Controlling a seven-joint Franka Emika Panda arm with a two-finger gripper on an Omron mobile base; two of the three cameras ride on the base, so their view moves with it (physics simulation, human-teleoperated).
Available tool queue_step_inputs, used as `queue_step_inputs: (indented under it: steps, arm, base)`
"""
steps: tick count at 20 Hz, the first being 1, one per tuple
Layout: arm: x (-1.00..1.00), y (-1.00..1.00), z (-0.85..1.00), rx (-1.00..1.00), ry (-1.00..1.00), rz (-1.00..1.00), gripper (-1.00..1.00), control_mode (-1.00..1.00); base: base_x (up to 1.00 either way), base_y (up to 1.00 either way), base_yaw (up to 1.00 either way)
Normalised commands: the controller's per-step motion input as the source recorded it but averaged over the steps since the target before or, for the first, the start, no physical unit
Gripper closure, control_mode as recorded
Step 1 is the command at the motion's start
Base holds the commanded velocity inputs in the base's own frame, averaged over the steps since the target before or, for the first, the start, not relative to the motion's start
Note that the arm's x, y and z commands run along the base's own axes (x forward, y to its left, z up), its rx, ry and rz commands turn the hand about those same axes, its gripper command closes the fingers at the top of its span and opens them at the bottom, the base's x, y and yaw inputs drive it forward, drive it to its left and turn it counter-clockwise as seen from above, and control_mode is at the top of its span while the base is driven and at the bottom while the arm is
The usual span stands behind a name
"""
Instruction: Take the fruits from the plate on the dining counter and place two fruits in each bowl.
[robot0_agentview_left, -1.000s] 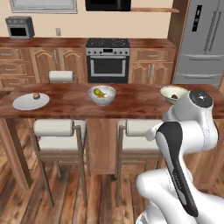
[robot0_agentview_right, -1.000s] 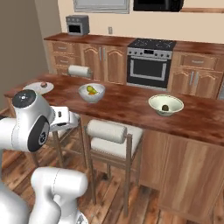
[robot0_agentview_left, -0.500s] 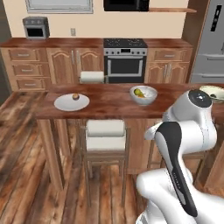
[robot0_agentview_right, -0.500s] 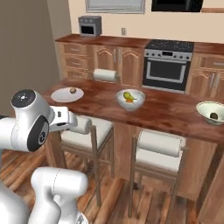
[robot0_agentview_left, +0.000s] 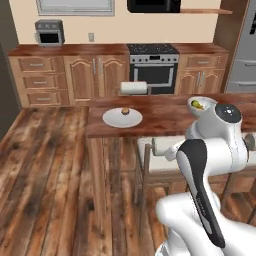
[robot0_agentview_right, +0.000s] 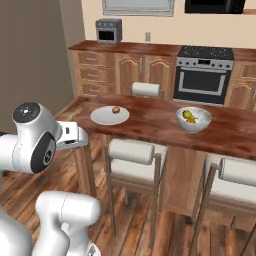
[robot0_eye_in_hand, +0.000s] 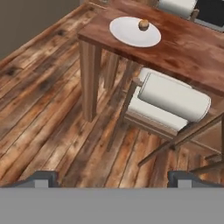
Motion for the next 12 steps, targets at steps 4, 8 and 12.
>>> queue_step_inputs:
  steps: [4, 8, 12]
  arm:
    - [0.0, 0.0, 0.0, 0.0, 0.0, 0.0, -1.0, 1.0]
    - [0.0, 0.0, 0.0, 0.0, 0.0, 0.0, -1.0, 1.0]
    - [0.0, 0.0, 0.0, 0.0, 0.0, 0.0, -1.0, 1.0]
  base:
    - [0.16, 1.0, -0.21]
    - [0.38, 1.0, -0.3]
    - [0.45, 0.62, -0.41]
